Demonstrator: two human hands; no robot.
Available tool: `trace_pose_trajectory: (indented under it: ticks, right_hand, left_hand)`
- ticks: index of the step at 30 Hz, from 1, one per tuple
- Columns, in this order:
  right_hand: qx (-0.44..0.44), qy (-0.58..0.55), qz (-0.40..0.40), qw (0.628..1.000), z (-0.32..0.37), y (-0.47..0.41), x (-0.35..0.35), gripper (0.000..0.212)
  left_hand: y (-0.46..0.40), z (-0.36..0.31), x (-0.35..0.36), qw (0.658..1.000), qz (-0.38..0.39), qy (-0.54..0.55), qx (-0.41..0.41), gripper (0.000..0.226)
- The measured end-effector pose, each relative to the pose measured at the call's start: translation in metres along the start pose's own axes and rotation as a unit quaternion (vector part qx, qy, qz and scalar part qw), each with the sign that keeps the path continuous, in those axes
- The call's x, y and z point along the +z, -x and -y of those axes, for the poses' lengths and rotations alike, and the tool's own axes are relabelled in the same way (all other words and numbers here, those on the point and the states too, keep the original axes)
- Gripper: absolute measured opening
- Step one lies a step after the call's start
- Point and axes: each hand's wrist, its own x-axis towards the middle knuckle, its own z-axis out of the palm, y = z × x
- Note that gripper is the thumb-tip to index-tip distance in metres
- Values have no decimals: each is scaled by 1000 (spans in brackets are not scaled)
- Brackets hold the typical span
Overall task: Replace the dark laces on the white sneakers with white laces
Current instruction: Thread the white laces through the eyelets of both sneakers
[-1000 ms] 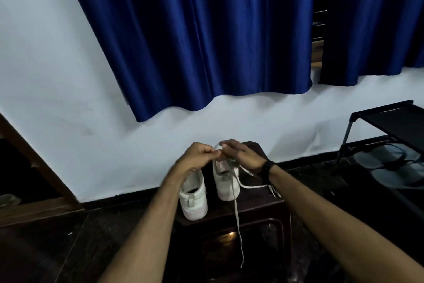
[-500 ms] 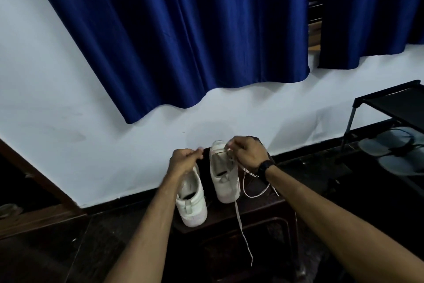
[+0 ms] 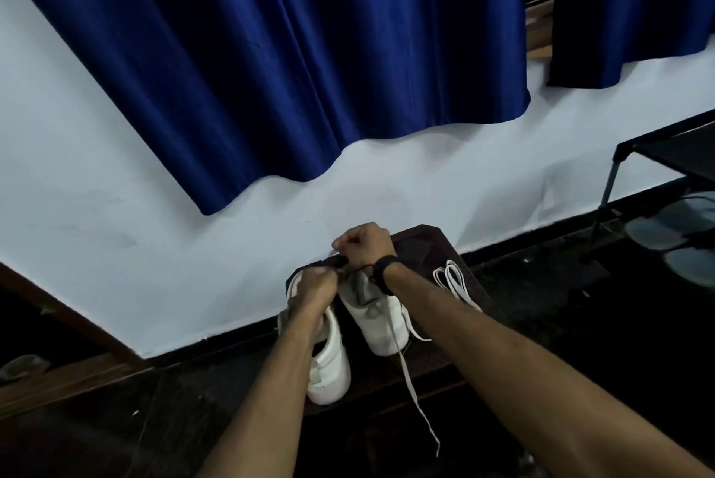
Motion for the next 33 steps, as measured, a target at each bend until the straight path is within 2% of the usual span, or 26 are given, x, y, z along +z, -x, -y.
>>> trace_pose_trajectory:
  ticks: [3, 7, 10, 13, 16, 17, 21, 23, 33]
  right_hand:
    - [-11, 40, -21, 999, -15, 0, -3, 30]
    - [-43, 20, -73, 996, -23, 0, -8, 36]
    - [-39, -29, -106, 993, -26, -3, -15, 26]
    - [-49, -66, -111, 990, -26, -5, -20, 15]
    - [-132, 16, -72, 989, -18, -7, -18, 9]
    - [-134, 44, -42, 989, -16, -8, -17, 11]
    - [-63, 135, 9, 989, -25, -3, -11, 21]
    - [-44, 160, 1, 986, -34, 2, -9, 19]
    - [-84, 223, -40, 970, -42, 10, -13, 11]
  left_hand:
    - [-5, 10, 3, 995, 25, 96, -1, 23]
    - [-8, 16, 4, 982, 80, 172, -11, 23]
    - [-13, 22, 1, 971, 129, 199, -23, 29]
    - [-19, 25, 2, 968, 140, 206, -29, 30]
    - [-18, 30, 5, 967, 118, 223, -32, 28]
    - [-18, 32, 4, 966, 105, 232, -38, 25]
    - [-19, 37, 5, 963, 97, 245, -46, 25]
    - [-21, 34, 11, 965, 102, 238, -36, 25]
    - [-35, 50, 15, 952, 130, 272, -50, 33]
